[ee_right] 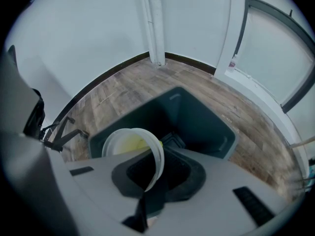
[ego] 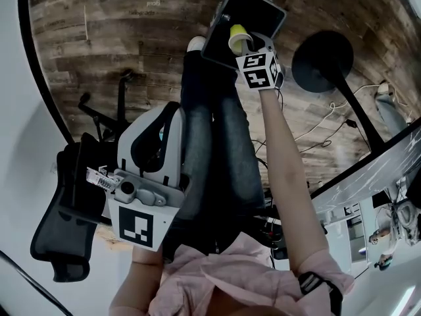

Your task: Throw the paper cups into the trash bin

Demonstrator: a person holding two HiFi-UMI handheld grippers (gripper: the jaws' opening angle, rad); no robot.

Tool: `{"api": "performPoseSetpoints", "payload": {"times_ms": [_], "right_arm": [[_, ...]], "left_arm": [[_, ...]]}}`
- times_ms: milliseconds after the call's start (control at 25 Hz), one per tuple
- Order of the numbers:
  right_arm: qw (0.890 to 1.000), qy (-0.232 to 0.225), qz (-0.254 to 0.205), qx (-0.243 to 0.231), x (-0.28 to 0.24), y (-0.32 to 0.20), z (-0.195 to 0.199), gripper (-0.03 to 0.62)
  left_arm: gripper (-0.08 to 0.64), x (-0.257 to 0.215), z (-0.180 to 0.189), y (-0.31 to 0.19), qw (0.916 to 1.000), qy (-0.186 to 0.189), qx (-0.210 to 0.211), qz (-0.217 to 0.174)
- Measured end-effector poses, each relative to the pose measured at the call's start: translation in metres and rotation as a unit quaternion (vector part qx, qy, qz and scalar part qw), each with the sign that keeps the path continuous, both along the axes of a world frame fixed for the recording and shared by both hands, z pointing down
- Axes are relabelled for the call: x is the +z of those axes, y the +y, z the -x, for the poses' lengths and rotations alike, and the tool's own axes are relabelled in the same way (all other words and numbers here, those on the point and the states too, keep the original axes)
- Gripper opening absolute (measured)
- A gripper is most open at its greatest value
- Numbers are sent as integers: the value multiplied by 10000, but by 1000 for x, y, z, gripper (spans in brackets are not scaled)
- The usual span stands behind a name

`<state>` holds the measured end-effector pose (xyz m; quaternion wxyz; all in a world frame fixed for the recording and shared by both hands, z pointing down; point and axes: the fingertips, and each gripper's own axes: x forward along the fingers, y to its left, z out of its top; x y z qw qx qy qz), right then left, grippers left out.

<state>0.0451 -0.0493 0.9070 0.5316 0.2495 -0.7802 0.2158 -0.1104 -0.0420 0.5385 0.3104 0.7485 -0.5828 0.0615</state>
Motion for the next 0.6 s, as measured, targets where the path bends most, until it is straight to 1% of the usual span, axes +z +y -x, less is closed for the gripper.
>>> {"api": "performPoseSetpoints", "payload": {"times_ms": [400,600], "right_arm": [[10000,18,41,-77,16,-5,8,43],[9994,91,-60,-317,27,-11,10,43]], "left_arm": [[15,11,6,-11,10000,28,-78,-12],[15,19,8,-12,9998,39,-165,-51]]}}
